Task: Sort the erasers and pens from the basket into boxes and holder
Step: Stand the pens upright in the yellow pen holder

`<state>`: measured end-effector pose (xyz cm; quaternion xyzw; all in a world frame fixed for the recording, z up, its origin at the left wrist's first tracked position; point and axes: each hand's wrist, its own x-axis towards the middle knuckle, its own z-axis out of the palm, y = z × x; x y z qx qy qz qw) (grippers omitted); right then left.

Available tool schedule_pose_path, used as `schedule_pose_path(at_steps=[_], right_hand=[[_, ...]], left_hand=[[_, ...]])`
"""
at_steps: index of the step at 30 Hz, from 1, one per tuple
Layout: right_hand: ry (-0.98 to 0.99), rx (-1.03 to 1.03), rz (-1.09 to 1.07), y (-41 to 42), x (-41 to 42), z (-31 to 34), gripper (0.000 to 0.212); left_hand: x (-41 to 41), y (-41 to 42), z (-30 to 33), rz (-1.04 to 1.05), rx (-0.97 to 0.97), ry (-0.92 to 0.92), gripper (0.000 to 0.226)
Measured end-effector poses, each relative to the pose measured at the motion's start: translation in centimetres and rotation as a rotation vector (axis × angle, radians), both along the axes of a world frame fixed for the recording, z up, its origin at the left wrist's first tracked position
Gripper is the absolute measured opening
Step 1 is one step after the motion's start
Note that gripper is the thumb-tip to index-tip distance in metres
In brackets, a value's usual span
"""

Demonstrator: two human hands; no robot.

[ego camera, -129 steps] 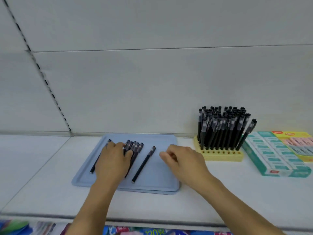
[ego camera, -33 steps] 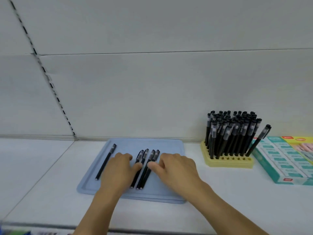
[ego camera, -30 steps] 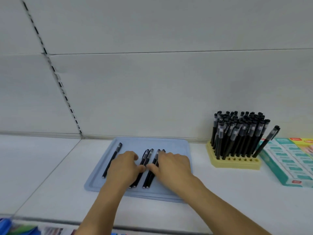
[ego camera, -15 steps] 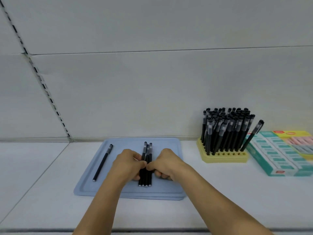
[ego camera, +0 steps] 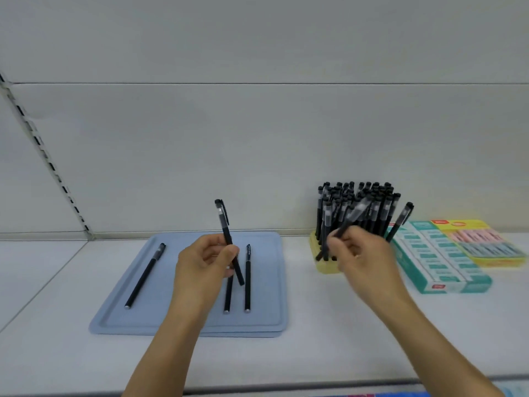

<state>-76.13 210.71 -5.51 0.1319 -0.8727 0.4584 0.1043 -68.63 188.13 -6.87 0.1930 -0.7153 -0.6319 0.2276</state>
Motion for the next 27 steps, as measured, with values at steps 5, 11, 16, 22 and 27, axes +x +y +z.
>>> schedule_pose_path(at_steps=[5, 11, 16, 22, 27], right_hand=[[0.087, 0.170, -0.147, 3.9, -3.0, 0.0, 0.022], [0.059, 0.306, -0.115, 3.9, -4.4, -1.4, 0.020], [0.053, 0.320, -0.087, 3.6, -5.0, -1.6, 0.018], [-0.040, 0.433, -0.064, 3.3, -4.6, -2.4, 0.022], [0.009, 0.171, -0.075, 4.6, -1.9, -0.2, 0.026]], left_hand=[[-0.7, 2.6, 0.6, -0.076, 0.061, 0.051, 0.011], [-1.2, 4.2, 0.6, -0.120, 0.073, 0.078, 0.010], [-1.7, 5.6, 1.1, -0.152, 0.082, 0.086, 0.010], [-2.6, 7.4, 1.4, -0.209, 0.063, 0.100, 0.011], [-3.2, 8.7, 1.6, -0.266, -0.006, 0.114, 0.012]])
